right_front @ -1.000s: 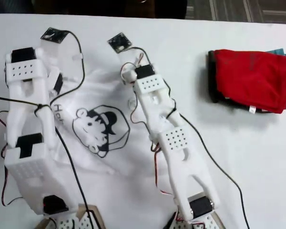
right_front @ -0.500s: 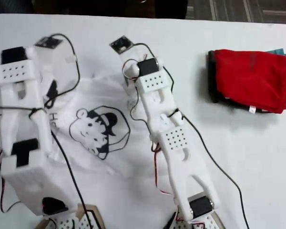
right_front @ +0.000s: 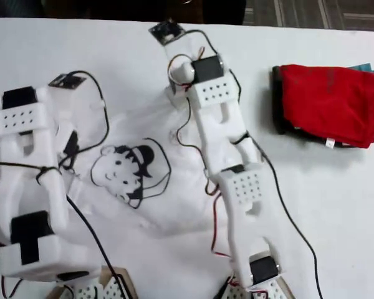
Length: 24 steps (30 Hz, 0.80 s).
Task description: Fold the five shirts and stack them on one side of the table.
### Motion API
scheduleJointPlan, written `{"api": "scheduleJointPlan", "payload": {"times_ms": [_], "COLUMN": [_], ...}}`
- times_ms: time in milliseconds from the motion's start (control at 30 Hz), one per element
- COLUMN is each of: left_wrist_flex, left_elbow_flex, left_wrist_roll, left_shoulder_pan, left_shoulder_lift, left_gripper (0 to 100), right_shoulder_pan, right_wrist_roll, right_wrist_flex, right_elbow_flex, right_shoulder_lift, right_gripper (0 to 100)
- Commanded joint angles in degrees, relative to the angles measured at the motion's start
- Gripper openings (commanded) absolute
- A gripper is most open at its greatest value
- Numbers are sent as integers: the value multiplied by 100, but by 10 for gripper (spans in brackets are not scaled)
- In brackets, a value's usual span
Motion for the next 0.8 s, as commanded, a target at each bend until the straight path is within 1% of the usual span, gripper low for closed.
{"api": "scheduleJointPlan", "payload": {"times_ms": [0,133,267,400,600,767], "left_wrist_flex": [-62,-53,-26,-26,-308,-457], "left_elbow_flex": [4,48,57,391,1226,1560], "left_wrist_roll": [-9,9,0,-18,-26,-255], "left_shoulder_pan": [-35,-26,-35,-18,-35,-44], "left_shoulder_lift": [-422,-651,-870,-1046,-1178,-1178], "left_gripper": [26,26,26,26,26,26], "right_shoulder_pan": [13,13,22,57,66,66], "right_wrist_roll": [-53,-44,-26,-9,9,18], "right_wrist_flex": [154,101,-259,-936,-2211,-3108], "right_elbow_flex": [1301,2787,4070,5732,8791,10901], "right_shoulder_lift": [-1622,-2897,-4013,-4945,-6018,-6738], "right_gripper": [19,19,19,19,19,19]}}
